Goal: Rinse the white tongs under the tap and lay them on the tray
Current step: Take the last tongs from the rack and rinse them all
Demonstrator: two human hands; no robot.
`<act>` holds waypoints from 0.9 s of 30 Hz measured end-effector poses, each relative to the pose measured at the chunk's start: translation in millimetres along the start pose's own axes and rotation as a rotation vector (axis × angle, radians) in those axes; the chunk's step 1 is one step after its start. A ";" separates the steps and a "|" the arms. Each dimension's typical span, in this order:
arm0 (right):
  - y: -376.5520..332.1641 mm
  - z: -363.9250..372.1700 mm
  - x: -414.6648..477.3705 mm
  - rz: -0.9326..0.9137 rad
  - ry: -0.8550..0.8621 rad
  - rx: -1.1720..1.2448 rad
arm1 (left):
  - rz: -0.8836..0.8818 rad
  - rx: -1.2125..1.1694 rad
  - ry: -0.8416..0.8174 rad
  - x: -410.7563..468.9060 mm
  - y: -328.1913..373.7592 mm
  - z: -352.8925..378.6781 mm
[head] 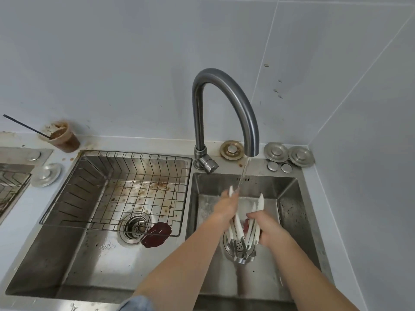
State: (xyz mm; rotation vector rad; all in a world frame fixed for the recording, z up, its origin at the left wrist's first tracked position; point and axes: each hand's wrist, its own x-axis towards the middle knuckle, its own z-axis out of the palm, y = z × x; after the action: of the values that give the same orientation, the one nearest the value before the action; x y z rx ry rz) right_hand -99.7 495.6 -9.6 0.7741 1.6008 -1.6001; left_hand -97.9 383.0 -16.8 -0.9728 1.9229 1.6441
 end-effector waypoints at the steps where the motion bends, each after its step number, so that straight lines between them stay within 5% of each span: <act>1: -5.4 4.7 0.0 -0.034 0.009 -0.092 | -0.032 -0.103 0.016 -0.9 -7.4 -5.8; 7: -27.1 46.6 11.6 -0.128 0.009 -0.491 | -0.270 -0.677 -0.052 -12.3 -48.7 -23.0; 13: -44.1 71.1 26.9 -0.135 0.017 -0.639 | -0.283 -0.886 0.002 -19.0 -53.7 -23.1; 27: -33.1 60.9 20.2 -0.159 -0.111 -0.587 | -0.189 -0.899 -0.030 -19.5 -41.9 -29.3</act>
State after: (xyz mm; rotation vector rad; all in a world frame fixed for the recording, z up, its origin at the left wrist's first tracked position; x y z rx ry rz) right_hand -133.5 431.8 -5.4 0.2464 1.9460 -1.1478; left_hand -50.5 356.9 -24.9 -1.3620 0.9711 2.4105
